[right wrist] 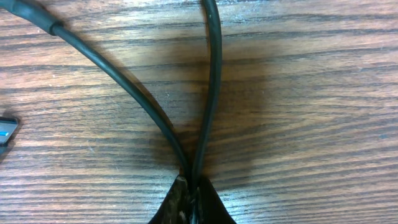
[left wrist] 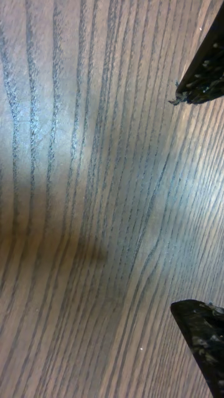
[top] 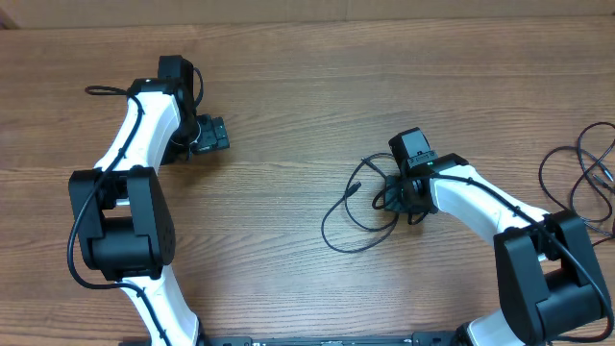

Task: Untangle cables
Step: 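Grasp the black cable with the right gripper, then drag the cable up and rightward with the right gripper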

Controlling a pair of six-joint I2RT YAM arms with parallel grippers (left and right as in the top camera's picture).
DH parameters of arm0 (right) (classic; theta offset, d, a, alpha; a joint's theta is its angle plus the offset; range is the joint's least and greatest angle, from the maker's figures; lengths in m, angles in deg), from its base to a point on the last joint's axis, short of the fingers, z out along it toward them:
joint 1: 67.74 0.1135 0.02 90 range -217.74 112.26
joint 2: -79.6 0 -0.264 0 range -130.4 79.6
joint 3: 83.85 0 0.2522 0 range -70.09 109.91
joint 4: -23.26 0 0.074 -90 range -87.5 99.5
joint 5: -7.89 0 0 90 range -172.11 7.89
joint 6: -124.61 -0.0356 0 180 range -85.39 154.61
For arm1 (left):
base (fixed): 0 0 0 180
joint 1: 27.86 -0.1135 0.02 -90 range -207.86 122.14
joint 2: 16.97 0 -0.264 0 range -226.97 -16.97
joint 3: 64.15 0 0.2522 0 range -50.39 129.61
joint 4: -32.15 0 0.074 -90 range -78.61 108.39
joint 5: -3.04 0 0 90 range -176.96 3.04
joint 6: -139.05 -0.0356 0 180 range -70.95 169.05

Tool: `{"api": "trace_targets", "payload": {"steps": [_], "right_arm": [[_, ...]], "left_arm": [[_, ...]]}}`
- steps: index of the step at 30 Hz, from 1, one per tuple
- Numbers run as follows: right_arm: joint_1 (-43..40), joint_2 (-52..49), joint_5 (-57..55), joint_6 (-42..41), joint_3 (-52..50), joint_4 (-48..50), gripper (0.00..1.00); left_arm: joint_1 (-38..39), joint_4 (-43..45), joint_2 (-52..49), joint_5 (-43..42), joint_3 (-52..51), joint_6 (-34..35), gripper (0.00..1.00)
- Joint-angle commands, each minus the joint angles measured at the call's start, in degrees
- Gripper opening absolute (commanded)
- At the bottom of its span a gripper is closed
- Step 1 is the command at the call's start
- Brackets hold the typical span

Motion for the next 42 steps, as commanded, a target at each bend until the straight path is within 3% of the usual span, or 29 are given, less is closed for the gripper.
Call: {"api": "trace_targets", "payload": {"steps": [1,13,33,42], "right_arm": [[-0.48,-4.76,-1.92,0.04,-4.37,0.74,0.04],[-5.29,-4.76,-2.73,0.09,-2.62,9.25,0.04],[-31.01,-4.76,-6.73,7.82,13.99,15.08,0.04],[-36.13,-4.76,-6.54,12.04,22.4,16.13,0.04]], "left_arm": [[-0.09,0.07,-0.2,0.52,-0.13,0.59,1.0],[-0.09,0.07,-0.2,0.52,-0.13,0.59,1.0],[-0.09,0.07,-0.2,0.52,-0.13,0.59,0.99],[-0.09,0.07,-0.2,0.52,-0.13,0.59,1.0]]}}
